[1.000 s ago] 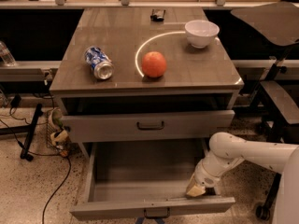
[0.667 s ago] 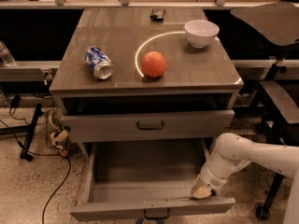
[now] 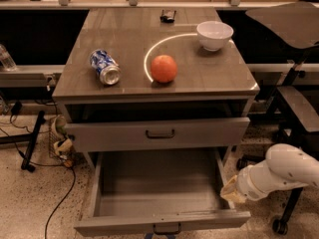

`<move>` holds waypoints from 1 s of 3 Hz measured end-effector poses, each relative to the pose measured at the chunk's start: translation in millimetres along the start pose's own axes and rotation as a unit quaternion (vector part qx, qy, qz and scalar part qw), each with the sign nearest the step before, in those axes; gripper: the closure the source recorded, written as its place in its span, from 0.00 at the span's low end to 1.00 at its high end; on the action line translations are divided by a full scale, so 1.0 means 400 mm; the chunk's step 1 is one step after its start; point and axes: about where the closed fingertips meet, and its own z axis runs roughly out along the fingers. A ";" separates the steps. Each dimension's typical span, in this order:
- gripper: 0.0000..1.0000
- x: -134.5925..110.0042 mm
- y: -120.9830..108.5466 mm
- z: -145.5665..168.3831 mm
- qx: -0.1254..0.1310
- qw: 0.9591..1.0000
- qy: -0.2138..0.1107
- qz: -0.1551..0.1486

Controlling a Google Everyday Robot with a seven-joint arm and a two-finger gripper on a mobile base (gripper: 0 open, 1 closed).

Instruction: Open middle drawer

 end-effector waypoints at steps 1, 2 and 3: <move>1.00 -0.039 -0.044 -0.185 0.109 0.993 -0.031 -0.019; 1.00 -0.073 -0.058 -0.308 0.173 0.983 -0.050 -0.038; 1.00 -0.067 -0.055 -0.315 0.176 0.982 -0.050 -0.037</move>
Offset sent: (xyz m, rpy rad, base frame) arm 0.0305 -0.0584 0.1858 -0.0533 -0.5276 -0.1352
